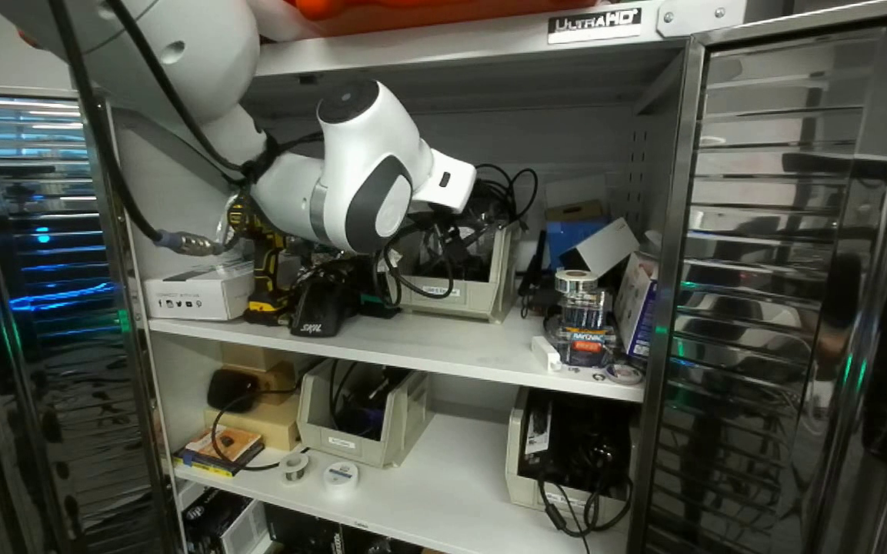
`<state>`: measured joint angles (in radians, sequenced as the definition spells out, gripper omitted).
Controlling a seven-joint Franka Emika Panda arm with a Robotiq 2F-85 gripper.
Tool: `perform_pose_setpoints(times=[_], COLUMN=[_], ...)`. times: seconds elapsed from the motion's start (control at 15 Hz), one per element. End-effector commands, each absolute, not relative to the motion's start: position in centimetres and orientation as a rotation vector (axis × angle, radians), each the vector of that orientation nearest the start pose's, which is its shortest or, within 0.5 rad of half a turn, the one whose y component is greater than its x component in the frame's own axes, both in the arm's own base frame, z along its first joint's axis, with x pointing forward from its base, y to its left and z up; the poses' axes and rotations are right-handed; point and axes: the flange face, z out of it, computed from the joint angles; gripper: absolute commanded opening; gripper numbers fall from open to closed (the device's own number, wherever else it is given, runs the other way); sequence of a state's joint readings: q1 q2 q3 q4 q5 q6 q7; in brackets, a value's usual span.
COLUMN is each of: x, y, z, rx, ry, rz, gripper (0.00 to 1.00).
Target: Pick up the black cable and put it in the tool box
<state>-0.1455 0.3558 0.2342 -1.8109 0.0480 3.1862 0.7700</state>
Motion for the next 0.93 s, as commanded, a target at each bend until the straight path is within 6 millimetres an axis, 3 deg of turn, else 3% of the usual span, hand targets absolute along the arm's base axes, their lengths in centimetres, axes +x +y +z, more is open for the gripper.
perform_pose_setpoints(times=[0.0,0.33,0.87], x=[66.2,63.9,58.5], y=[4.4,3.8,-1.3], z=[49.0,48.8,50.1], rx=[-2.274,-2.395,-2.59], ry=[0.808,0.707,0.527], rz=[-1.108,-0.939,-0.445], gripper=[1.0,1.0,1.0])
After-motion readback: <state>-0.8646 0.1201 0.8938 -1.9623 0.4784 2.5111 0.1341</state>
